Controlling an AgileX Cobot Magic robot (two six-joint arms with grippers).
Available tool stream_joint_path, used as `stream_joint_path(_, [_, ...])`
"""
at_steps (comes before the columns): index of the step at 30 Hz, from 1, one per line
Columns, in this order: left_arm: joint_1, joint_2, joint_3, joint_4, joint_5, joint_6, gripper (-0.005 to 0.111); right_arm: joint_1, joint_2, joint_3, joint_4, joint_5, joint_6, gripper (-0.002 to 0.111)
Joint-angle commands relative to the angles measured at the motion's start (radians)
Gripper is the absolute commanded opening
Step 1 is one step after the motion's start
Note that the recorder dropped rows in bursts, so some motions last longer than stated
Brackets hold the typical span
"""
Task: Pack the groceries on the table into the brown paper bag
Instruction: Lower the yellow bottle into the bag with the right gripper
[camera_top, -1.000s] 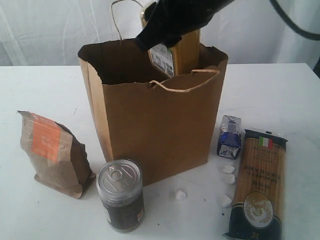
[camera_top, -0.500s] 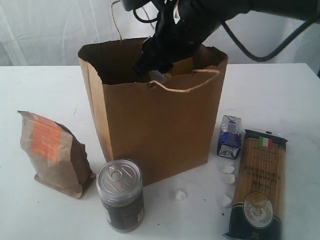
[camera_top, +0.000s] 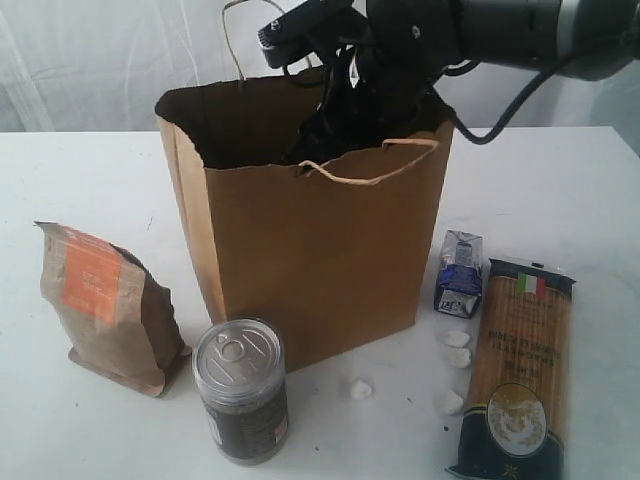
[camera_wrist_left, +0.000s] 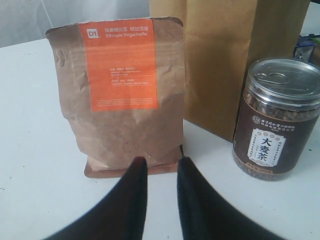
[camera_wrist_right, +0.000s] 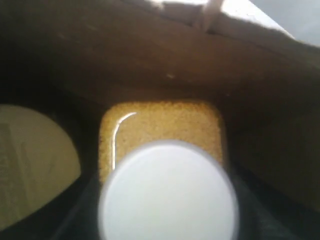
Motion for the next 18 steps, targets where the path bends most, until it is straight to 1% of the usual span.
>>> stream_joint_path(1, [0.002, -0.004, 0.004, 0.000, 0.002, -0.003, 0.028, -0.008, 0.000, -0.017, 0.000, -0.034, -0.001, 0.000])
stream_joint_path(2, [0.002, -0.004, 0.004, 0.000, 0.002, -0.003, 0.028, -0.008, 0.001, -0.017, 0.010, -0.034, -0.005, 0.000])
stream_joint_path(4, [0.002, -0.004, 0.004, 0.000, 0.002, -0.003, 0.028, -0.008, 0.001, -0.017, 0.017, -0.034, -0.007, 0.005])
stream_joint_path(7, [0.002, -0.004, 0.004, 0.000, 0.002, -0.003, 0.028, -0.008, 0.001, -0.017, 0.032, -0.028, -0.007, 0.022])
stream_joint_path(8, [0.002, -0.004, 0.004, 0.000, 0.002, -0.003, 0.028, -0.009, 0.001, -0.017, 0.036, -0.022, -0.003, 0.033])
stream_joint_path(12, [0.002, -0.004, 0.004, 0.000, 0.002, -0.003, 0.028, -0.016, 0.001, -0.017, 0.058, -0.002, 0.005, 0.070])
stream_joint_path(14, [0.002, -0.004, 0.004, 0.000, 0.002, -0.003, 0.028, -0.017, -0.001, -0.017, 0.058, 0.009, 0.005, 0.077])
stream_joint_path(18, [0.002, -0.004, 0.004, 0.000, 0.002, -0.003, 0.028, -0.017, -0.020, -0.017, 0.066, 0.015, 0.005, 0.077])
